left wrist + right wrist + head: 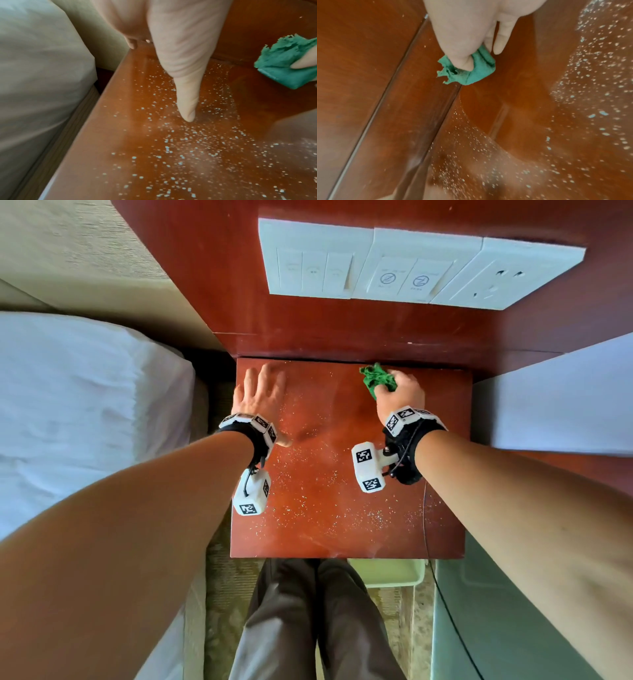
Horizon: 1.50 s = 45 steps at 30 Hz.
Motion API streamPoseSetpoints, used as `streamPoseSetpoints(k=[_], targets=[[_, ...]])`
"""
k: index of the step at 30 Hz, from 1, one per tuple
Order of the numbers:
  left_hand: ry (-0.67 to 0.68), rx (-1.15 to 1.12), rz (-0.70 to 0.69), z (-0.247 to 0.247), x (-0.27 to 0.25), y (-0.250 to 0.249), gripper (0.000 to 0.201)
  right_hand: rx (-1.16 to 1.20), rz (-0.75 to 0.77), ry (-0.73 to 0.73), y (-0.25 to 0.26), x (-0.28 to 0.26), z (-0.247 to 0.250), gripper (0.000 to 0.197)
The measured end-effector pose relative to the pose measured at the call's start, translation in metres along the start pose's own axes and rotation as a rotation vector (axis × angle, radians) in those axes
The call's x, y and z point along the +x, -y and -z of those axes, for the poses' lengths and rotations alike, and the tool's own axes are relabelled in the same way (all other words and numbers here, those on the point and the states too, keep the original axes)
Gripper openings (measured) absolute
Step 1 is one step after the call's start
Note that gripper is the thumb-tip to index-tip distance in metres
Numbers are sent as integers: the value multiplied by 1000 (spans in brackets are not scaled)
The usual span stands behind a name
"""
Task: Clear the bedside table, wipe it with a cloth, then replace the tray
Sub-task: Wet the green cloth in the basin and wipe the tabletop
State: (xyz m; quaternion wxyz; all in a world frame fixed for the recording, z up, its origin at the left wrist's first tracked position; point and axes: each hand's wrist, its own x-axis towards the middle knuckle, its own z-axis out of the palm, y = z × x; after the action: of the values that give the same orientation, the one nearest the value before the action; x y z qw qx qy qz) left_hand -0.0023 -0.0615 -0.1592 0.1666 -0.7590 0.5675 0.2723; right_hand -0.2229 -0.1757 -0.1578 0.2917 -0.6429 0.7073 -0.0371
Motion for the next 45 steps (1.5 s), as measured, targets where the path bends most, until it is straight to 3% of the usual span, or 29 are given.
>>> streamPoseSetpoints(k=[5,16,22,31,37,42,44,45], targets=[[19,60,-26,-9,-1,19,153,5,-123,-51,5,9,-8,43],[48,163,-14,-18,5,20,156,5,-44,-51,30,7,-34,42],[66,144,3,-17,5,17,156,-89,148,13,23,9,-33,43],[77,137,11,-13,1,17,155,-131,559,231,34,-9,-45,42],[96,114,11,-10,1,18,155,-323,668,515,11,-43,-37,38],[93,103,16,-10,1,19,155,-437,608,702,19,-41,-34,41],[88,106,15,-11,1,19,154,-308,526,605,25,-34,-31,35],[83,109,14,-12,1,19,154,-214,472,476,27,-30,-30,34]])
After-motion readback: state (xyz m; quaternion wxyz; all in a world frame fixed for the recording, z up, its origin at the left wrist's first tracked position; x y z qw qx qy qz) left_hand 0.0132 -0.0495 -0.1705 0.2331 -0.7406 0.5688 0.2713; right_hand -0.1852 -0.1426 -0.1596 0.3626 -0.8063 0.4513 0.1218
